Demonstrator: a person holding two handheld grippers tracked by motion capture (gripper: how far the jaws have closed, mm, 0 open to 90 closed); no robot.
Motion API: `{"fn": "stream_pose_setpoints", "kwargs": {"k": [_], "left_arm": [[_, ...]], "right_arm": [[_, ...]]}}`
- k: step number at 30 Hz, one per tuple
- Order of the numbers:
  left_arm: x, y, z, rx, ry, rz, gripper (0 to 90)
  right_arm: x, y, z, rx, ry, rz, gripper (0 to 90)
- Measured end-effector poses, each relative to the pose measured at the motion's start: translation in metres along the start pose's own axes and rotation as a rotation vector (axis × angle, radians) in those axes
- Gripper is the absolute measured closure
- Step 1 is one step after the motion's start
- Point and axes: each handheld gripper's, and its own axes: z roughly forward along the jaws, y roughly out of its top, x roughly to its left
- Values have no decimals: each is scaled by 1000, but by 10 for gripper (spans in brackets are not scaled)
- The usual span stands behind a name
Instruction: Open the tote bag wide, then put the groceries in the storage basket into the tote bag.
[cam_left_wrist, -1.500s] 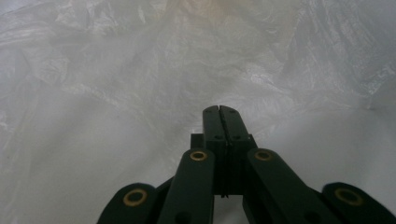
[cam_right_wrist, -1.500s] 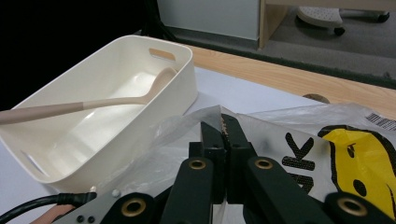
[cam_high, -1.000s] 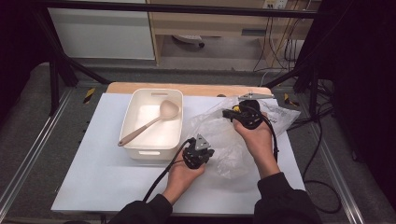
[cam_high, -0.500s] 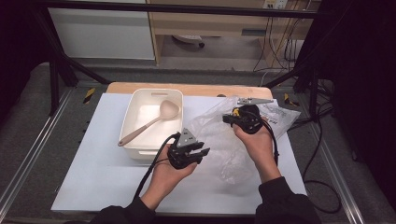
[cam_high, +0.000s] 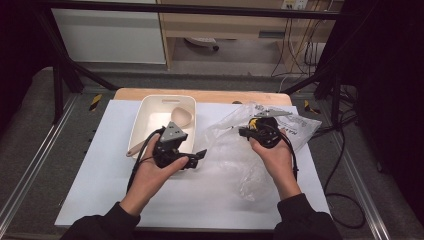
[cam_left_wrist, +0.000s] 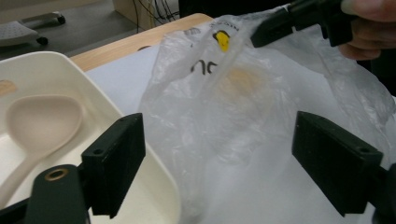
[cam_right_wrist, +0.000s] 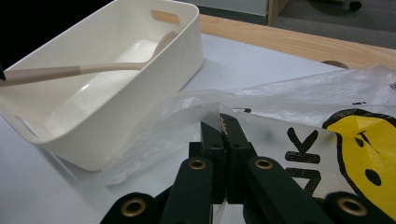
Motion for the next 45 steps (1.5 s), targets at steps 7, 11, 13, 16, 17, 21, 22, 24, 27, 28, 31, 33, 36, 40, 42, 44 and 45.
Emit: {"fn": "stream_pose_setpoints", "kwargs": {"k": [7,11,13,16,17,21,22,24,27,28,31,33,36,40,42,44,45], "left_arm": [[25,1,-18,-33,49,-12,141],[40,-1,-27,-35,75,-35,137],[47,-2,-32,-28,89,-35,135],[58,-3,-38,-27,115,-43,135],[62,-4,-40,-28,123,-48,133],[75,-5,-49,-31,150,-61,126],[78,-6,-52,-26,155,-61,126],[83,-7,-55,-28,160,-68,126],[91,-9,-60,-33,165,-66,126],[93,-10,-61,-38,162,-69,126],[101,-14,-64,-44,168,-84,127],[104,-16,-66,-45,172,-90,128],[107,-18,-68,-42,179,-92,134],[109,-21,-68,-26,178,-94,134],[110,-23,-68,-13,178,-91,134],[110,-26,-67,-10,179,-94,138],[110,-27,-66,-6,175,-96,141]], "right_arm": [[-1,-2,0,5,-1,-1,900],[-1,-4,0,11,1,-5,900],[-2,-5,0,10,2,-1,900],[-2,-7,0,16,2,0,900],[-2,-7,0,16,1,0,900],[-3,-8,-2,19,2,-1,900],[-4,-9,-2,22,1,-1,900],[-5,-9,-3,21,0,0,900],[-6,-11,-3,20,-3,3,900],[-6,-11,-3,20,-3,3,900],[-7,-13,-2,25,-2,6,900],[-7,-13,-3,27,-2,4,900],[-7,-14,-4,23,-3,4,900],[-8,-14,-4,31,-5,4,900],[-8,-14,-4,34,-4,4,900],[-8,-14,-4,34,-5,2,900],[-8,-15,-4,34,-3,2,900]]}}
